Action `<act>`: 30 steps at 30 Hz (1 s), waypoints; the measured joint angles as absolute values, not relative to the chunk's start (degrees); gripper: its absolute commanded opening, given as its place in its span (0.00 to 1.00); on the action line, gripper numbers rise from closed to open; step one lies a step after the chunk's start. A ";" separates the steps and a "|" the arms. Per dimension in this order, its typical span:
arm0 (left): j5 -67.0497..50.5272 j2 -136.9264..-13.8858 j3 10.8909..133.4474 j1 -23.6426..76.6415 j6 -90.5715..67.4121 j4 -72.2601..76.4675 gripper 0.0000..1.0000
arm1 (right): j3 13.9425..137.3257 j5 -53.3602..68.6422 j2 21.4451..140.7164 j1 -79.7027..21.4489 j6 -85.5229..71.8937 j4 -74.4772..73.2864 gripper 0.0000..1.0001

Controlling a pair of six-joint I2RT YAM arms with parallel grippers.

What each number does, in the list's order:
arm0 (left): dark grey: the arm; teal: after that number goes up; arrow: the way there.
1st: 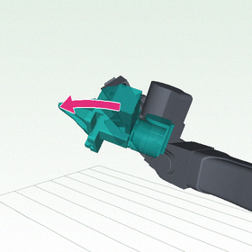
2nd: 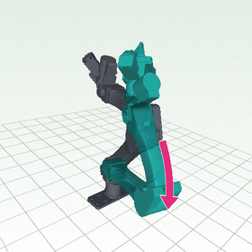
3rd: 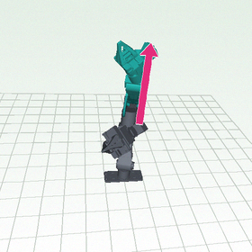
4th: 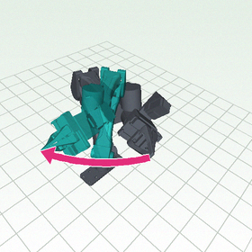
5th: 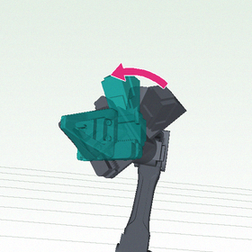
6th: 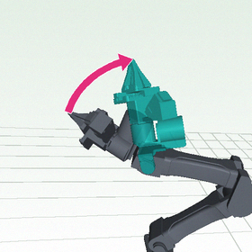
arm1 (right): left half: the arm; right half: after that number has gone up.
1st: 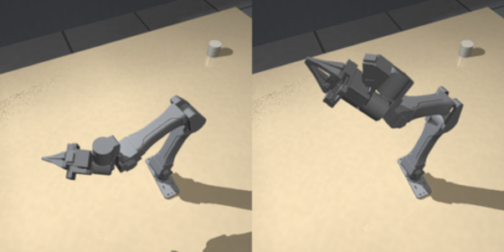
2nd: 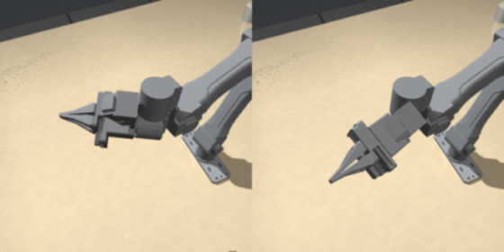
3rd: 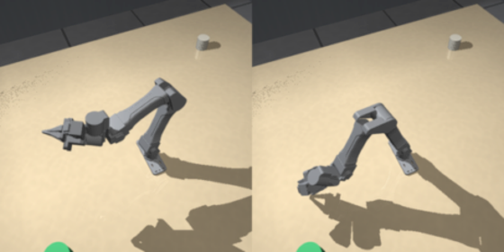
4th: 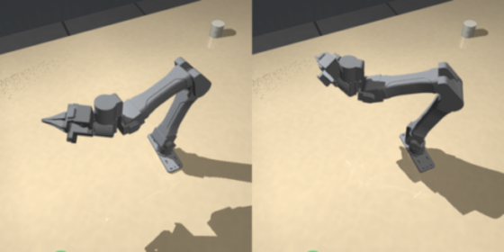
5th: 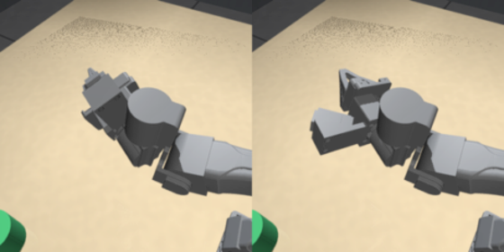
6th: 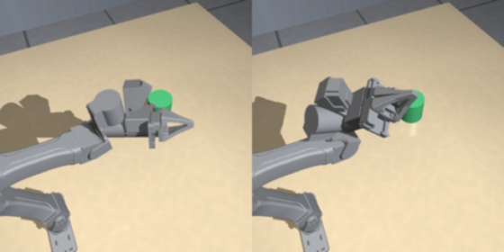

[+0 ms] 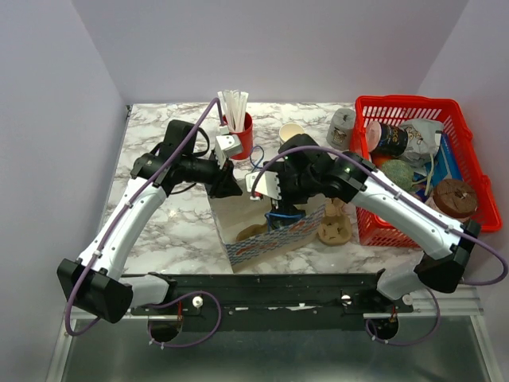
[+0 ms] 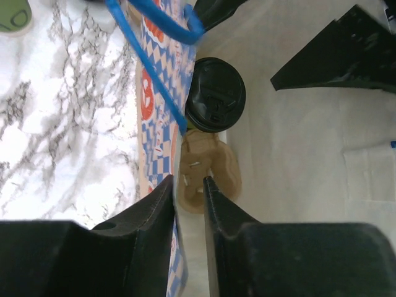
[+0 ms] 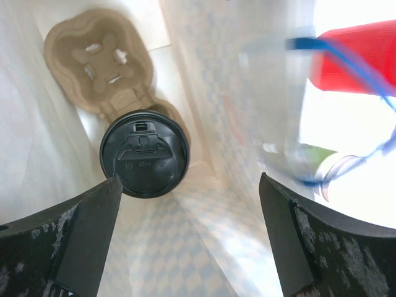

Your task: Pack the takeout coffee

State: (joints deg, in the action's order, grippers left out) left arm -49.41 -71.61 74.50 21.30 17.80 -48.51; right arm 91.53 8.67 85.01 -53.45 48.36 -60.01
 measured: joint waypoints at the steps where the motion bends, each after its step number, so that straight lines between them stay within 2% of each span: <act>1: -49.25 -71.77 74.50 21.47 17.80 -48.29 0.18 | 91.72 8.67 84.47 -53.45 48.07 -59.88 1.00; 6: -48.58 -72.53 74.50 21.63 18.63 -47.97 0.00 | 91.74 8.14 79.24 -53.45 47.03 -56.60 1.00; 11: -48.31 -73.17 75.75 21.67 20.08 -48.51 0.00 | 90.04 4.43 72.71 -53.45 45.74 -46.39 1.00; 17: -45.45 -73.25 79.44 21.80 23.55 -50.76 0.00 | 89.62 -1.21 71.68 -53.45 43.66 -37.56 1.00; 23: -40.93 -72.42 82.96 21.82 27.70 -51.92 0.00 | 87.57 -3.75 71.57 -53.45 42.41 -33.85 1.00; 30: -37.01 -66.83 80.38 21.85 30.70 -50.48 0.00 | 84.23 -4.29 71.50 -53.45 41.93 -33.17 1.00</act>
State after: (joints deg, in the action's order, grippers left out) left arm -37.01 -66.83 80.38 21.85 30.70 -50.48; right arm 84.23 -4.29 71.50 -53.45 41.93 -33.17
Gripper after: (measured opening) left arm 0.009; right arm 0.996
